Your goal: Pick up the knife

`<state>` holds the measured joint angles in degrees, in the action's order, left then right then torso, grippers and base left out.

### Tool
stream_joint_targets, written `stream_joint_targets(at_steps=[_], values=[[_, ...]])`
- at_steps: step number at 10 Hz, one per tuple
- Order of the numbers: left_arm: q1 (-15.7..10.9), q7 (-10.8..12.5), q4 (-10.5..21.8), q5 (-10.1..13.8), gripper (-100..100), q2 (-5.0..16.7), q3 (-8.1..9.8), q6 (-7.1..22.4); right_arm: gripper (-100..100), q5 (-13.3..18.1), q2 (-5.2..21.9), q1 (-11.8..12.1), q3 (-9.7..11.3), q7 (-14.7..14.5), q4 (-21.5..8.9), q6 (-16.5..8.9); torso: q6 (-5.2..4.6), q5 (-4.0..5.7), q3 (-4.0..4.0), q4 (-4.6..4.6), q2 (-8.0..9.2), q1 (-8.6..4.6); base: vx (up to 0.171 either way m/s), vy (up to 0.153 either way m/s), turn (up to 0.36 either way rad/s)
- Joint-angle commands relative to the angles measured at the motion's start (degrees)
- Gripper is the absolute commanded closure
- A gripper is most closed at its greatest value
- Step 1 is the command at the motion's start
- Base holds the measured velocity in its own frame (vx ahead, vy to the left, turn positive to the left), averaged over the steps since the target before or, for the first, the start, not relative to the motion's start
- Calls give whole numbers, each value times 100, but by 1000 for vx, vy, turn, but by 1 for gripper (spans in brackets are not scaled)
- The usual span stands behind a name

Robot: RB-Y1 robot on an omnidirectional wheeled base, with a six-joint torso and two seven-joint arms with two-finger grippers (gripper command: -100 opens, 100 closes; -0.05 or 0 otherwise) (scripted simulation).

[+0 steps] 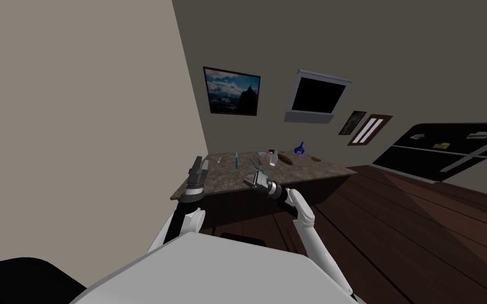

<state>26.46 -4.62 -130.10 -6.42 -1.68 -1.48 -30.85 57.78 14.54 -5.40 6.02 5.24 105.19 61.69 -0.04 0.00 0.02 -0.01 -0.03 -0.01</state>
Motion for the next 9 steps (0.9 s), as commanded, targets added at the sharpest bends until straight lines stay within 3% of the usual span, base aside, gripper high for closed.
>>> stream_joint_targets(at_steps=[1,3,4,6,7,9], values=[[0,0,0,0,0,0,0,0,-100,286,49,-284,69,36,-224,242,0,0,0,0,0,0,10,0,115],[0,0,0,0,0,0,0,0,-100,559,49,-284,69,36,-224,242,0,0,1,0,-2,0,8,-3,21],[0,0,0,0,0,0,0,0,-100,741,105,-536,137,94,-417,462,-1,0,0,0,1,0,10,-2,88],[0,0,0,0,0,0,0,0,-100,1023,105,-547,137,94,-417,462,0,0,1,0,-2,0,10,-5,29],[0,0,0,0,0,0,0,0,-100,1211,162,-807,209,160,-611,674,0,0,0,0,-1,0,13,-3,105],[0,0,0,0,0,0,0,0,-100,1487,162,-807,209,160,-611,674,0,0,2,-1,-4,0,13,-6,25]])
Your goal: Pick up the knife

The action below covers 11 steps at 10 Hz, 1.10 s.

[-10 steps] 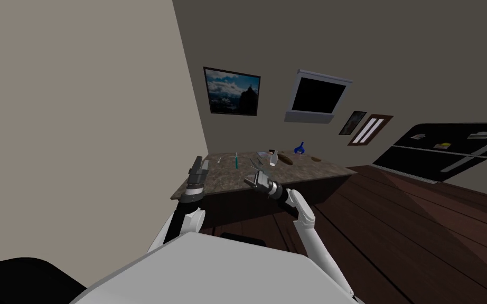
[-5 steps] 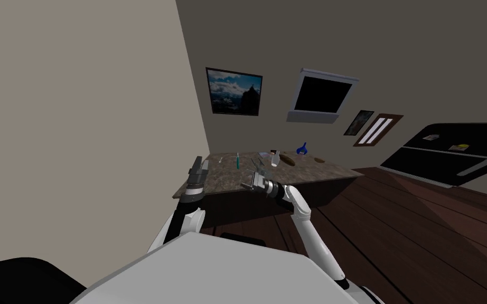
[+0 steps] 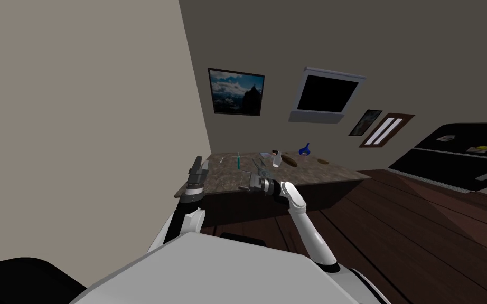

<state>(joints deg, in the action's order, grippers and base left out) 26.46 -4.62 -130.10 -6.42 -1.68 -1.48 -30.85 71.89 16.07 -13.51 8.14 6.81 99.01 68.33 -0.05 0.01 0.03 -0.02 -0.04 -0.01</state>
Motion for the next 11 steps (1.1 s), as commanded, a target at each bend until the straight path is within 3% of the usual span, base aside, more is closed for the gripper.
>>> stream_joint_targets(at_steps=[1,3,4,6,7,9,10,11], values=[[0,0,0,0,0,0,0,0,-100,286,69,-252,73,79,-184,213,0,0,0,0,0,0,12,-5,102],[0,0,0,0,0,0,0,0,-100,539,69,-252,73,79,-184,213,0,0,1,0,-3,-1,15,-7,24],[0,0,0,0,0,0,0,0,-100,761,130,-503,152,164,-372,405,0,0,0,0,0,0,14,-4,99],[0,0,0,0,0,0,0,0,-100,996,130,-503,152,164,-372,405,0,0,2,-1,-3,0,15,-6,25],[0,0,0,0,0,0,0,0,-100,1209,192,-746,234,256,-555,585,-1,0,0,0,0,0,20,-5,82],[0,0,0,0,0,0,0,0,-100,1446,192,-746,234,256,-555,585,0,0,2,-1,-3,-2,15,-10,34],[0,0,0,0,0,0,0,0,-100,1662,256,-981,318,356,-735,754,-1,0,0,0,0,-1,19,-6,113],[0,0,0,0,0,0,0,0,-100,1826,256,-981,318,356,-735,754,2,0,1,0,-3,0,23,-12,47]])
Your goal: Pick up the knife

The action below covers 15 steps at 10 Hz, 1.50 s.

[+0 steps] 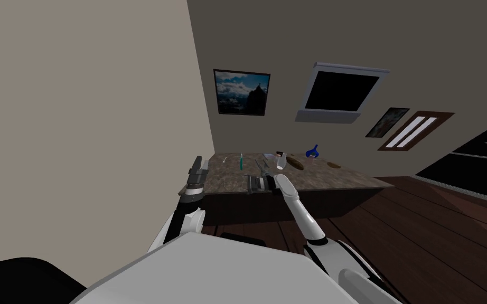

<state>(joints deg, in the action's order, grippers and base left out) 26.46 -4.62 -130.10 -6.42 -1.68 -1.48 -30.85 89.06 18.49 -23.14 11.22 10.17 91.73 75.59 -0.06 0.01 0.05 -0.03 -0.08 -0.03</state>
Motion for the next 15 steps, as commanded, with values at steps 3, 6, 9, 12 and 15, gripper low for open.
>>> stream_joint_targets(at_steps=[3,6,9,12,15], values=[[0,0,0,0,0,0,0,0,-100,568,81,-244,96,127,-181,185,2,0,-1,1,1,1,18,-8,42],[0,0,0,0,0,0,0,0,-100,1013,149,-459,183,240,-349,330,-1,1,1,-1,-2,-3,23,-15,44],[0,0,0,0,0,0,0,0,-100,1548,289,-857,359,479,-665,587,-1,0,0,0,0,-1,27,-15,71],[0,0,0,0,0,0,0,0,-100,2015,361,-1039,447,604,-812,702,-2,1,-1,0,2,-1,22,-14,46],[0,0,0,0,0,0,0,0,-100,2510,431,-1209,533,730,-950,810,0,1,1,0,-3,-4,29,-20,48]])
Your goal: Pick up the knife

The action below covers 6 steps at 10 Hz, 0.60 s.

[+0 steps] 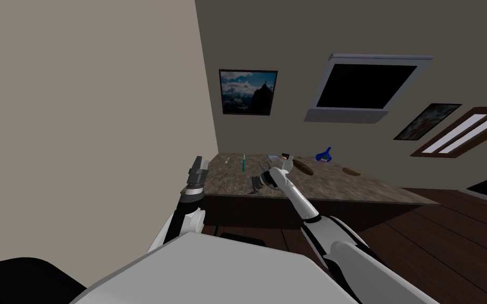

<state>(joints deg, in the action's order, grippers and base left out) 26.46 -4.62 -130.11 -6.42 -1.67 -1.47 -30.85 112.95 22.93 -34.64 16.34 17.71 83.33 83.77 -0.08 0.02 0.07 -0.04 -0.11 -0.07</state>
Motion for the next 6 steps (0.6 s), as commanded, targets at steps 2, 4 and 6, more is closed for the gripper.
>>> stream_joint_targets(at_steps=[2,4,6], values=[[0,0,0,0,0,0,0,0,-100,454,55,-215,107,103,-238,95,2,0,1,0,-2,1,33,-18,59],[0,0,0,0,0,0,0,0,-100,761,120,-360,190,228,-357,193,1,0,1,-1,-3,1,31,-20,48],[0,0,0,0,0,0,0,0,-100,1045,181,-490,269,351,-465,288,1,-1,0,0,-1,1,31,-20,42]])
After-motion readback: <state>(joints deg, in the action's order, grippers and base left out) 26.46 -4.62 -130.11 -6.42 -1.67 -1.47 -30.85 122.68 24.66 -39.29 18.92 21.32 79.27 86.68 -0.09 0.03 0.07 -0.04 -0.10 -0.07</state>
